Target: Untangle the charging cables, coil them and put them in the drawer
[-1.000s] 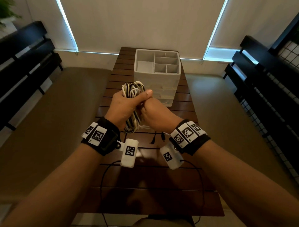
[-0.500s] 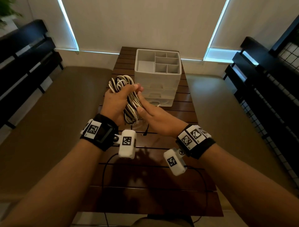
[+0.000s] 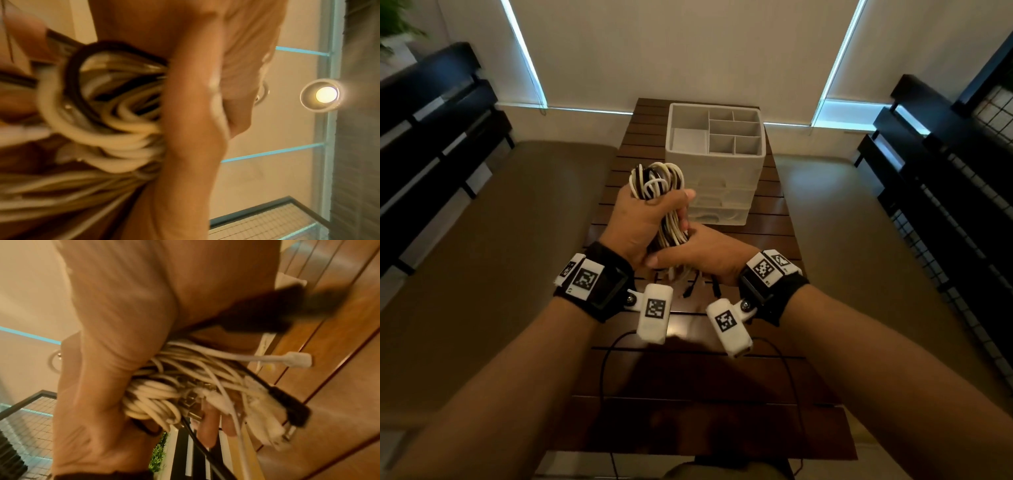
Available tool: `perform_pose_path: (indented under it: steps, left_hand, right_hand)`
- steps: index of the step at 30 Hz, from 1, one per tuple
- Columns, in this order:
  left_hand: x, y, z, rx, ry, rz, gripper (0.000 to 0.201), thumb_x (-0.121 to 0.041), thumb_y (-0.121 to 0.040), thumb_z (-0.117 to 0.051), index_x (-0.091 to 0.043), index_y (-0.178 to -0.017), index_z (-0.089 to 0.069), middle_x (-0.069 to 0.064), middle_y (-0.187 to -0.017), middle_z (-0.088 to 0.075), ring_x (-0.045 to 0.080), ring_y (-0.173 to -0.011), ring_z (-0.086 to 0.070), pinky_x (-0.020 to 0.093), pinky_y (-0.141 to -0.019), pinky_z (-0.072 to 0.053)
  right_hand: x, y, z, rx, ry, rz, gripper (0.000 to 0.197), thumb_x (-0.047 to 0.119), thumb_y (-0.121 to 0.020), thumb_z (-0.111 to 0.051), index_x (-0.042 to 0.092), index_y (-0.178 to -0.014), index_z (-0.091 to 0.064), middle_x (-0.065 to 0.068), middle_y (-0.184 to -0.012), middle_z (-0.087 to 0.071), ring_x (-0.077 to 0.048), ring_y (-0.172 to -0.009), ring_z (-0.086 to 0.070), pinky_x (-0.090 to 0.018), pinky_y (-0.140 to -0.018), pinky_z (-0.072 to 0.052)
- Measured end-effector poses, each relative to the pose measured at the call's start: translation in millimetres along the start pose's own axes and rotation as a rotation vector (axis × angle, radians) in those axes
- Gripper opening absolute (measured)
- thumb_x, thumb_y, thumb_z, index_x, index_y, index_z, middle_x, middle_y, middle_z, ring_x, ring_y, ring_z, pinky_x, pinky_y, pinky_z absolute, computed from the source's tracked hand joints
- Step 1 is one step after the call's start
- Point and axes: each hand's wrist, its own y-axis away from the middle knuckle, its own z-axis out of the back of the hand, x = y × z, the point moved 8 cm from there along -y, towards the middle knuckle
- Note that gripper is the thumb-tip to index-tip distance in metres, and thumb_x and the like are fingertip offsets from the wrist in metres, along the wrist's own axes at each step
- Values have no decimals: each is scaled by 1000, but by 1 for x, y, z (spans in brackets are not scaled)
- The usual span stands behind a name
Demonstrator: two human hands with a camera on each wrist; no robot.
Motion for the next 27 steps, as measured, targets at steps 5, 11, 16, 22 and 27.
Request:
perform_pose_path:
  steps: [5,11,16,22,27]
  left_hand:
    - [11,-2,-6,52,97,124,14,-8,-88,-77,-12,-81,-65,6,-65,-57,21,-55,-54,36,-63,-53]
    - [13,3,-16,14,2,123,32,-2,-92,-73,-12,-67,-56,6,-56,-48,20,-42,-41,30,-50,-47]
    - [9,2,0,-63,-51,116,25,-2,-88,-77,-11,-70,-62,1,-57,-54,16,-49,-49,29,-53,-49]
    - [29,14,-28,49,-164,126,20,6,-84,-78,-9,-81,-65,2,-61,-63,13,-51,-56,29,-53,-47]
    - [30,8,-35,48,-331,103,32,7,-88,-70,-23,-83,-60,-5,-71,-64,3,-60,-60,24,-60,-51]
  right_hand:
    - [0,2,5,-141,197,-29,19,3,-84,-73,-6,-98,-65,-12,-69,-63,-20,-54,-57,-30,-52,-47]
    - [-14,6,1,-267,183,39,23,5,-82,-78,3,-102,-68,-10,-86,-75,-24,-76,-73,-44,-75,-63]
    - [15,14,26,-87,33,40,62,37,-91,-76,11,-142,-51,-9,-128,-66,-22,-118,-67,-37,-106,-53]
    - [82,6,52,-400,-159,210,59,49,-104,-48,-1,-129,-66,-21,-117,-74,-35,-108,-72,-50,-104,-53]
    - [93,8,42,-574,11,258,62,42,-104,-59,-12,-76,-69,-24,-62,-62,-31,-52,-61,-45,-64,-60]
